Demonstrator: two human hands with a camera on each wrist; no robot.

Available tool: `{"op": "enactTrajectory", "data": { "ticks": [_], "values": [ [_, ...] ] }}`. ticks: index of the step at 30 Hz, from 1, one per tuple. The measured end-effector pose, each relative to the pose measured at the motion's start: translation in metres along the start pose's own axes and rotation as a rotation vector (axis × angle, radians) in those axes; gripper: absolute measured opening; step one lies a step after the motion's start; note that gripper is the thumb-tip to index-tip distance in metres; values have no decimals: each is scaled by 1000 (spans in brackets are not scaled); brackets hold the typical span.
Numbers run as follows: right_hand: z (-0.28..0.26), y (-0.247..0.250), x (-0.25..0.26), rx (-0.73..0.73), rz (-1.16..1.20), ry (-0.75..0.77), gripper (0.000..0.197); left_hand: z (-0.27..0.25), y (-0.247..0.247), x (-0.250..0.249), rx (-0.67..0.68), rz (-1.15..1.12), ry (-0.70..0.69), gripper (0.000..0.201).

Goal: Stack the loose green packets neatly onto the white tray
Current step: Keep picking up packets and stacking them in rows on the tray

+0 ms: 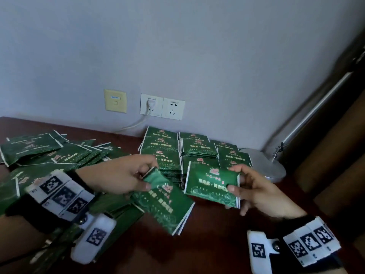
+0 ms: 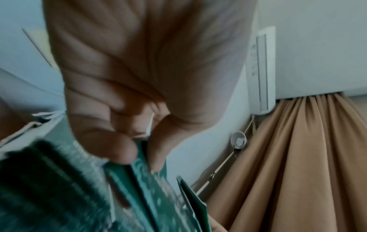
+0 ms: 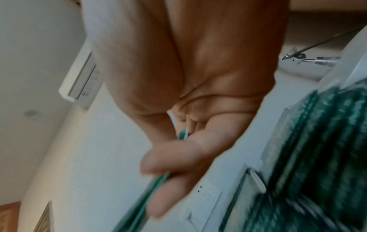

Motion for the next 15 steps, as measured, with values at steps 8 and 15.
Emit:
{"op": "enactTrajectory", "data": {
  "ticks": [8,15],
  "values": [
    [91,136,18,-447,138,-57,36,90,91,-22,-454,-346,107,29],
    [177,202,-5,-487,-220,-243,14,210,80,-21,-418,-624,358,53]
  ]
}}
Point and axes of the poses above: each hand's wrist, its own z-axis towards the middle knuckle, its own y-axis out of the back of the hand, x = y × z, the point moved 8 cm from there along z, towards the middle knuckle, and after that the axes turned 5 degrees about -x, right-handed, at the moved point
